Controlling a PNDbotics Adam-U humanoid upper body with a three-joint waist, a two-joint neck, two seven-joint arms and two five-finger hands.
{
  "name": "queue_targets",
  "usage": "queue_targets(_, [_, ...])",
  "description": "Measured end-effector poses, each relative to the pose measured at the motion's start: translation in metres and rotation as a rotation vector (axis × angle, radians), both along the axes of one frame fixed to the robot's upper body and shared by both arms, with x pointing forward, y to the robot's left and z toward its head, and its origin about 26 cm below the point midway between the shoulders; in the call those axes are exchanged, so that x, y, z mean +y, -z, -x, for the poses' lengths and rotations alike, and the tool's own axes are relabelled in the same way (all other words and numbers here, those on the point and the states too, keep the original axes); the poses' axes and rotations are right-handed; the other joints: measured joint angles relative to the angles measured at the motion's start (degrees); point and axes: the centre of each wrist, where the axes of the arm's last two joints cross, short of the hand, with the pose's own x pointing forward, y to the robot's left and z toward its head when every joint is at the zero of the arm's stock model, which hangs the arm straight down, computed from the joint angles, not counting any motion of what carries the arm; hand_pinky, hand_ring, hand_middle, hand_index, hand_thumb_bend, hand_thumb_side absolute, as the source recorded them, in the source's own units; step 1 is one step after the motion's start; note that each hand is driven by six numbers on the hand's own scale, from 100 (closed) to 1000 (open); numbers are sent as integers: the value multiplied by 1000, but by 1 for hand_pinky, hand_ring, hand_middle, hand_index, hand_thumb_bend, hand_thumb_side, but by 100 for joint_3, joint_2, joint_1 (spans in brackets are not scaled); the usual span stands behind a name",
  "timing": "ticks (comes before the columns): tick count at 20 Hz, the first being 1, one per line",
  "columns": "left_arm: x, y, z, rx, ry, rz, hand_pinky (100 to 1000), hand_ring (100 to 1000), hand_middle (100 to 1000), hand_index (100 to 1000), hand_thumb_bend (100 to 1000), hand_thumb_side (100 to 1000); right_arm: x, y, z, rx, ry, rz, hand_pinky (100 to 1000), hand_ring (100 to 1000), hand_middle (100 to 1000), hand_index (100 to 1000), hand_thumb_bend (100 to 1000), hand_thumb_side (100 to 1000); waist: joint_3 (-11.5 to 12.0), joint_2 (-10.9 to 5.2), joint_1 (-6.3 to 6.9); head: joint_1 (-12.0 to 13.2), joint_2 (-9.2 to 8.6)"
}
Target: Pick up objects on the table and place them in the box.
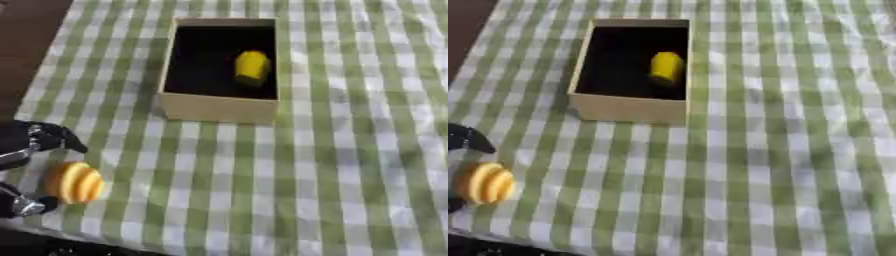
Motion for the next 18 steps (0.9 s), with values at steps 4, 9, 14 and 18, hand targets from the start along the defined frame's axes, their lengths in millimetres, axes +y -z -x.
queue_targets(4, [-2, 3, 0, 33, -13, -14, 763, 837, 760, 861, 489, 111, 0, 0, 0, 0, 0, -2, 923, 826, 689, 843, 100, 524, -2, 4, -1, 5, 0])
queue_targets(9, [-4, 3, -1, 18, -35, -52, 759, 836, 759, 858, 498, 100, 1, 2, 0, 3, 0, -11, 924, 824, 686, 842, 100, 524, -30, 9, -24, 25, 0])
queue_targets(14, [-6, 5, -1, -18, -59, -90, 749, 828, 754, 853, 467, 100, 2, 3, 0, 8, 0, -15, 925, 824, 685, 842, 100, 524, -31, 25, -29, 38, -1])
queue_targets(18, [-10, 8, -1, -16, -58, -85, 719, 802, 733, 834, 435, 100, 2, 3, 0, 11, 0, -17, 926, 824, 684, 842, 100, 524, -55, 33, -29, 62, -1])
